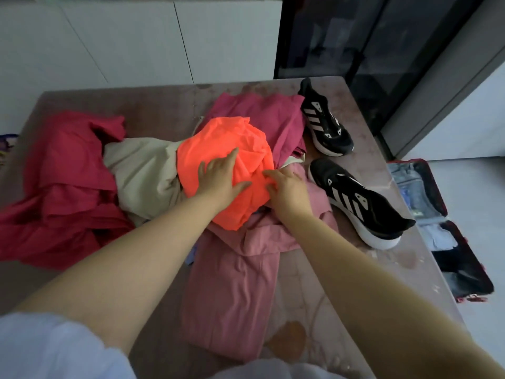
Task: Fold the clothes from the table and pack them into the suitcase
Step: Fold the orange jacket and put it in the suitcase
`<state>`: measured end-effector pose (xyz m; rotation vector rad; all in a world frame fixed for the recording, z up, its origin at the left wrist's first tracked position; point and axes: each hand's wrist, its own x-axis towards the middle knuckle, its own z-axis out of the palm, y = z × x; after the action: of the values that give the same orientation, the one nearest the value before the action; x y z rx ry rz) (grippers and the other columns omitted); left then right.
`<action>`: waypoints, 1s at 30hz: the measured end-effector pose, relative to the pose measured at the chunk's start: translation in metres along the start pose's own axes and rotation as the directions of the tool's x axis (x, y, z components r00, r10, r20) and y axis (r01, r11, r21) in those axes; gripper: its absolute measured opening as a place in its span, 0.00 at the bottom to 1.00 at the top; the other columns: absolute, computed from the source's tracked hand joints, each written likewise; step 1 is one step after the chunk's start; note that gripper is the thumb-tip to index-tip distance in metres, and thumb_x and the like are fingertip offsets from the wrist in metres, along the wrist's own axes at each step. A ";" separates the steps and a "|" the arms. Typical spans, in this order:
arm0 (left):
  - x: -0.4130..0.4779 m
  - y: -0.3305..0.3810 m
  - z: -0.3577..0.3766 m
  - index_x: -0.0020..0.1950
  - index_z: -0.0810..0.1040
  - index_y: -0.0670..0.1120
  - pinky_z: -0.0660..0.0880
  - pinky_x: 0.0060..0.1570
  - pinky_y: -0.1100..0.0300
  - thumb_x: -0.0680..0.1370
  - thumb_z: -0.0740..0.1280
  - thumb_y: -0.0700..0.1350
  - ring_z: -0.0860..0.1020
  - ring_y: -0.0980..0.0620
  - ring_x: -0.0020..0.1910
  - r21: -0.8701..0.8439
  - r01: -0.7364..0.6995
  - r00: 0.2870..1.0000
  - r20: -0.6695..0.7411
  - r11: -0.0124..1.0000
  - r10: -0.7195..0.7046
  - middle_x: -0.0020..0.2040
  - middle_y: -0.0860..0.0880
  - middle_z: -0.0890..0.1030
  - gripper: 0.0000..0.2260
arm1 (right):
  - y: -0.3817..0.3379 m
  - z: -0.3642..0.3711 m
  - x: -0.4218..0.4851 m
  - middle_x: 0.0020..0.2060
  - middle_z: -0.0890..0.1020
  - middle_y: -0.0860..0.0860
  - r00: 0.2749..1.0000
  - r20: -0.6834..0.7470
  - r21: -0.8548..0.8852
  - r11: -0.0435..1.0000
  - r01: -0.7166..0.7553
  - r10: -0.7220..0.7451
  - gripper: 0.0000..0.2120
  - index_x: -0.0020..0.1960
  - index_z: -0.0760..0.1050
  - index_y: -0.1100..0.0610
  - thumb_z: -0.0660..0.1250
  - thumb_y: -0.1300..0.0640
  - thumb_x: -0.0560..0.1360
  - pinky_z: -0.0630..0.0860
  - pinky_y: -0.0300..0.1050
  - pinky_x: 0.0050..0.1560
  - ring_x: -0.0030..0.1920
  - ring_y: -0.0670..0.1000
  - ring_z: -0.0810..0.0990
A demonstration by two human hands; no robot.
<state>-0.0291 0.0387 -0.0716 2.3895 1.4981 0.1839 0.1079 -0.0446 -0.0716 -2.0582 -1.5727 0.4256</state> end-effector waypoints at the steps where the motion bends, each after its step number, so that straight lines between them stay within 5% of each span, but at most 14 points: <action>1: 0.005 0.001 0.001 0.76 0.55 0.48 0.53 0.69 0.48 0.75 0.67 0.57 0.65 0.45 0.69 -0.016 0.035 0.999 -0.005 0.999 -0.035 0.68 0.47 0.72 0.35 | -0.002 -0.003 -0.001 0.54 0.78 0.61 1.000 -0.005 0.040 0.999 0.009 -0.009 0.17 0.62 0.77 0.59 0.64 0.65 0.74 0.69 0.51 0.58 0.56 0.61 0.76; 6: 0.015 0.006 -0.006 0.63 0.76 0.49 0.65 0.63 0.53 0.75 0.68 0.50 0.73 0.44 0.62 -0.301 0.184 0.972 -0.088 0.936 -0.220 0.58 0.47 0.80 0.17 | -0.009 -0.029 -0.012 0.48 0.76 0.58 0.991 -0.135 0.211 0.976 0.048 -0.020 0.16 0.59 0.79 0.62 0.64 0.69 0.73 0.65 0.34 0.48 0.50 0.56 0.75; 11: -0.007 -0.020 -0.051 0.54 0.80 0.42 0.73 0.54 0.52 0.75 0.68 0.46 0.78 0.44 0.51 -0.592 0.168 0.874 -0.280 0.788 -0.397 0.49 0.44 0.82 0.11 | 0.023 -0.079 -0.035 0.47 0.71 0.53 0.975 -0.208 0.228 0.973 -0.028 0.077 0.16 0.57 0.80 0.60 0.64 0.71 0.73 0.68 0.36 0.49 0.46 0.52 0.74; 13: -0.027 -0.036 -0.061 0.52 0.79 0.42 0.72 0.53 0.51 0.75 0.66 0.47 0.78 0.42 0.52 -0.627 0.208 0.833 -0.289 0.750 -0.472 0.51 0.41 0.81 0.11 | 0.035 -0.097 -0.051 0.48 0.75 0.55 0.989 -0.102 0.188 0.979 -0.084 0.104 0.16 0.57 0.80 0.59 0.63 0.70 0.73 0.69 0.36 0.48 0.45 0.49 0.75; 17: -0.086 -0.053 -0.048 0.52 0.76 0.37 0.69 0.52 0.50 0.77 0.62 0.40 0.75 0.42 0.51 -0.645 0.374 0.723 -0.247 0.666 -0.645 0.49 0.35 0.77 0.08 | 0.056 -0.114 -0.085 0.41 0.78 0.46 0.953 0.274 0.038 0.988 -0.148 0.132 0.18 0.61 0.78 0.55 0.63 0.67 0.73 0.69 0.29 0.31 0.30 0.40 0.73; 19: -0.123 -0.056 -0.032 0.52 0.75 0.34 0.67 0.49 0.50 0.77 0.64 0.39 0.76 0.39 0.52 -0.641 0.456 0.672 -0.207 0.617 -0.712 0.50 0.32 0.77 0.09 | 0.064 -0.118 -0.102 0.50 0.78 0.49 0.904 0.406 -0.014 0.990 -0.139 0.133 0.21 0.63 0.76 0.53 0.64 0.67 0.72 0.74 0.32 0.35 0.34 0.44 0.75; 21: -0.160 -0.054 -0.016 0.50 0.74 0.36 0.66 0.46 0.51 0.74 0.66 0.38 0.76 0.38 0.52 -0.645 0.520 0.619 -0.166 0.560 -0.767 0.50 0.32 0.77 0.07 | 0.071 -0.122 -0.119 0.53 0.75 0.53 0.819 0.560 -0.045 0.991 -0.125 0.129 0.24 0.66 0.72 0.53 0.63 0.68 0.72 0.79 0.45 0.42 0.35 0.50 0.78; 24: -0.210 -0.049 0.003 0.51 0.67 0.43 0.66 0.45 0.52 0.72 0.67 0.34 0.75 0.40 0.51 -0.668 0.574 0.544 -0.120 0.473 -0.830 0.47 0.38 0.73 0.12 | 0.077 -0.126 -0.138 0.52 0.74 0.51 0.604 0.781 -0.218 0.976 0.026 0.159 0.30 0.71 0.60 0.47 0.62 0.64 0.73 0.80 0.45 0.43 0.33 0.48 0.79; 25: -0.224 -0.049 0.010 0.52 0.66 0.43 0.67 0.46 0.52 0.72 0.66 0.33 0.75 0.39 0.52 -0.669 0.584 0.526 -0.120 0.460 -0.842 0.48 0.39 0.73 0.14 | 0.080 -0.123 -0.143 0.51 0.76 0.52 0.583 0.792 -0.284 0.954 0.093 0.179 0.30 0.72 0.58 0.46 0.61 0.62 0.73 0.79 0.44 0.41 0.33 0.48 0.81; 28: -0.258 -0.052 0.027 0.61 0.68 0.38 0.69 0.53 0.50 0.72 0.64 0.32 0.75 0.37 0.56 -0.573 0.670 0.519 -0.092 0.471 -0.850 0.56 0.35 0.75 0.18 | 0.092 -0.108 -0.152 0.49 0.78 0.52 0.706 0.689 -0.422 0.884 0.202 0.167 0.30 0.74 0.56 0.51 0.63 0.57 0.75 0.73 0.39 0.34 0.36 0.47 0.80; 30: -0.271 -0.056 0.035 0.67 0.66 0.37 0.69 0.58 0.49 0.72 0.65 0.34 0.74 0.36 0.60 -0.478 0.725 0.543 -0.046 0.496 -0.838 0.61 0.34 0.74 0.23 | 0.095 -0.099 -0.156 0.56 0.75 0.55 0.771 0.617 -0.432 0.886 0.168 0.155 0.31 0.74 0.55 0.55 0.65 0.54 0.75 0.73 0.41 0.43 0.49 0.53 0.79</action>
<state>-0.1878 -0.1879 -0.1073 1.1681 2.2637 0.5564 0.1932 -0.2329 -0.0532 -2.4116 -2.2656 0.9013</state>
